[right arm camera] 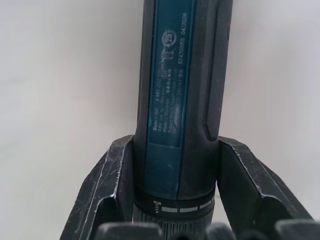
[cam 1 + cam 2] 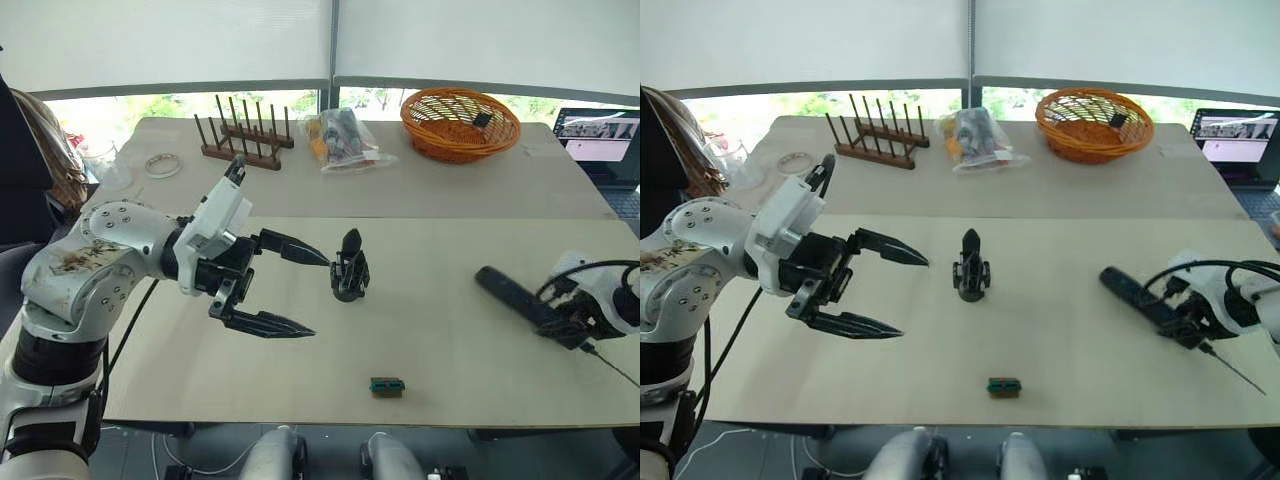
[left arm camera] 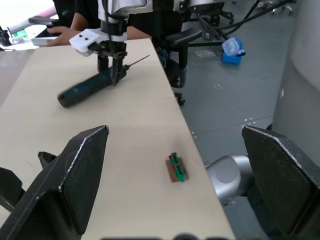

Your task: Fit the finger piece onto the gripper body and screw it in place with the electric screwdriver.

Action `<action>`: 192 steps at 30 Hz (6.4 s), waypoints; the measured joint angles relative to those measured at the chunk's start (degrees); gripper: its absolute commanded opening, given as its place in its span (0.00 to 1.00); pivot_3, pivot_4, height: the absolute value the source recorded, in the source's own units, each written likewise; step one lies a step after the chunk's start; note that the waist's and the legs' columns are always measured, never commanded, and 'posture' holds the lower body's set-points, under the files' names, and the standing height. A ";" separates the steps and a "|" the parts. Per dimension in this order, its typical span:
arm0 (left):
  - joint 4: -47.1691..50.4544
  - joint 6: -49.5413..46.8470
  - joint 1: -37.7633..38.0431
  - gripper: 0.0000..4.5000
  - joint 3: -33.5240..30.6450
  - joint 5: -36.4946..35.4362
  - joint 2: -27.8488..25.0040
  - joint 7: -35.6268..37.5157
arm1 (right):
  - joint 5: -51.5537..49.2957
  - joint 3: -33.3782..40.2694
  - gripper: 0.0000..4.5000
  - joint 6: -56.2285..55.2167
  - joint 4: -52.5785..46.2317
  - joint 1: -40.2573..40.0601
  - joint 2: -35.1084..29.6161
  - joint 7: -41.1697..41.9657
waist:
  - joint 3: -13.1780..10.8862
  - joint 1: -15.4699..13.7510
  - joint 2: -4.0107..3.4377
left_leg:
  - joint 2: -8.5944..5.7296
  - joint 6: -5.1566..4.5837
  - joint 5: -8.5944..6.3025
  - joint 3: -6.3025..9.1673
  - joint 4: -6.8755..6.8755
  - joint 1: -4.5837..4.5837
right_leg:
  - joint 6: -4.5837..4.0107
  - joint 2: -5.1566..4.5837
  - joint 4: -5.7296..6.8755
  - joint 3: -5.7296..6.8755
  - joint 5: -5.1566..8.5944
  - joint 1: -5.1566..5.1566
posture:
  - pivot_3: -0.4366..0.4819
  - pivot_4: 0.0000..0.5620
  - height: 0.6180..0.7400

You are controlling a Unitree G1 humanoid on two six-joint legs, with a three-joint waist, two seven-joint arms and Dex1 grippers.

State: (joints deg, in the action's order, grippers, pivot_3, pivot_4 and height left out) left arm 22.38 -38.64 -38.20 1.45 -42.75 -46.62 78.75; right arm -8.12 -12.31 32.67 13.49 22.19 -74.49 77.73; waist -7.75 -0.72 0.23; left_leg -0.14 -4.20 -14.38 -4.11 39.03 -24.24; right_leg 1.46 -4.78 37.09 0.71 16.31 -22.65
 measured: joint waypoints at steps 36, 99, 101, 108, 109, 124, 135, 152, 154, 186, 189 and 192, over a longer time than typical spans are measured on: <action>-1.88 11.32 2.91 1.00 6.05 6.78 -0.50 7.13 | 15.87 -7.73 0.99 5.07 -5.01 4.29 4.68 2.61 | -0.04 -0.16 0.01 | 0.01 -0.15 -0.09 -0.13 0.25 0.15 | 0.02 0.04 0.02 -0.02 0.01 0.20 | 0.48 0.27 1.00; -17.40 24.24 10.80 1.00 12.37 17.13 5.32 12.15 | -30.87 28.92 0.43 -1.22 -62.49 -36.48 48.92 -33.95 | -0.06 -0.11 0.00 | -0.07 -0.53 -0.36 0.18 0.73 0.06 | 0.21 0.12 0.12 -0.03 0.04 0.42 | 0.48 0.27 1.00; -19.03 24.61 8.55 1.00 14.42 15.95 2.98 12.89 | -30.89 27.59 0.43 -2.41 -61.60 -35.95 48.21 -33.12 | -0.06 0.02 0.00 | -0.06 -0.51 -0.35 0.18 0.73 0.07 | 0.20 0.18 0.12 -0.05 0.04 0.39 | 0.48 0.27 1.00; -22.63 26.95 2.34 1.00 18.91 13.28 2.39 13.31 | -32.01 26.65 0.43 -5.73 -60.03 -31.59 44.12 -29.74 | -0.06 -0.25 0.00 | -0.08 -0.54 -0.36 0.18 0.75 0.05 | 0.21 0.19 0.09 -0.09 0.04 0.43 | 0.48 0.27 1.00; -22.82 28.21 2.71 1.00 19.48 13.66 3.85 13.30 | -32.38 26.66 0.43 -6.37 -60.00 -32.03 43.52 -29.05 | -0.06 -0.28 0.00 | -0.08 -0.54 -0.36 0.18 0.76 0.04 | 0.21 0.19 0.07 -0.11 0.04 0.42 | 0.48 0.27 1.00; -31.43 45.38 9.31 1.00 22.38 25.08 14.38 13.19 | -32.48 26.99 0.43 -9.76 -61.34 -39.23 42.35 -32.11 | -0.07 -0.18 0.01 | -0.04 -0.55 -0.37 0.18 0.77 0.04 | 0.21 0.19 0.11 -0.15 0.04 0.43 | 0.48 0.27 1.00; -33.67 46.05 8.17 1.00 22.52 26.96 19.11 13.16 | -32.63 26.99 0.43 -11.05 -63.51 -41.44 41.90 -35.02 | -0.07 -0.11 0.01 | -0.03 -0.56 -0.37 0.19 0.78 0.04 | 0.21 0.19 0.12 -0.16 0.04 0.42 | 0.48 0.27 1.00; -36.37 48.38 8.13 1.00 22.52 28.97 20.99 13.22 | -40.33 27.88 0.43 -8.40 -67.97 -40.61 36.07 -43.76 | -0.07 -0.14 0.02 | -0.03 -0.58 -0.39 0.19 0.78 0.04 | 0.21 0.17 0.10 -0.15 0.04 0.44 | 0.48 0.27 1.00; -36.95 48.52 8.10 1.00 22.50 29.12 20.99 13.24 | -40.41 27.87 0.43 -8.38 -68.04 -40.59 35.60 -44.16 | -0.07 -0.13 0.02 | -0.03 -0.58 -0.39 0.19 0.78 0.04 | 0.21 0.17 0.10 -0.15 0.04 0.44 | 0.48 0.27 1.00; -38.63 50.12 7.22 1.00 22.36 29.16 21.96 13.24 | -35.30 27.01 0.43 -10.99 -66.63 -43.85 37.49 -40.38 | -0.07 -0.11 0.02 | -0.03 -0.59 -0.39 0.19 0.79 0.04 | 0.21 0.19 0.10 -0.15 0.04 0.44 | 0.48 0.27 1.00; -38.63 50.12 7.22 1.00 22.36 29.16 21.94 13.22 | -34.25 26.57 0.43 -11.31 -66.06 -43.90 38.07 -39.86 | -0.07 -0.12 0.02 | -0.03 -0.59 -0.39 0.19 0.79 0.04 | 0.21 0.19 0.10 -0.15 0.04 0.44 | 0.48 0.27 1.00; -38.63 50.11 7.22 1.00 22.36 29.16 21.94 13.20 | -33.59 26.53 0.43 -11.34 -65.57 -43.95 38.47 -39.36 | -0.07 -0.13 0.02 | -0.03 -0.59 -0.39 0.19 0.79 0.04 | 0.21 0.19 0.10 -0.14 0.04 0.44 | 0.48 0.27 1.00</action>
State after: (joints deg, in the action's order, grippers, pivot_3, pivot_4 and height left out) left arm -16.25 11.47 -30.99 23.82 -13.59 -24.68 91.96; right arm -41.71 14.23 21.33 -52.08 -21.76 -36.01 38.37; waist -7.82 -0.85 0.25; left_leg -0.17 -4.79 -14.78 -3.92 39.82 -24.20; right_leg 1.67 -4.59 37.19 0.57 16.36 -22.20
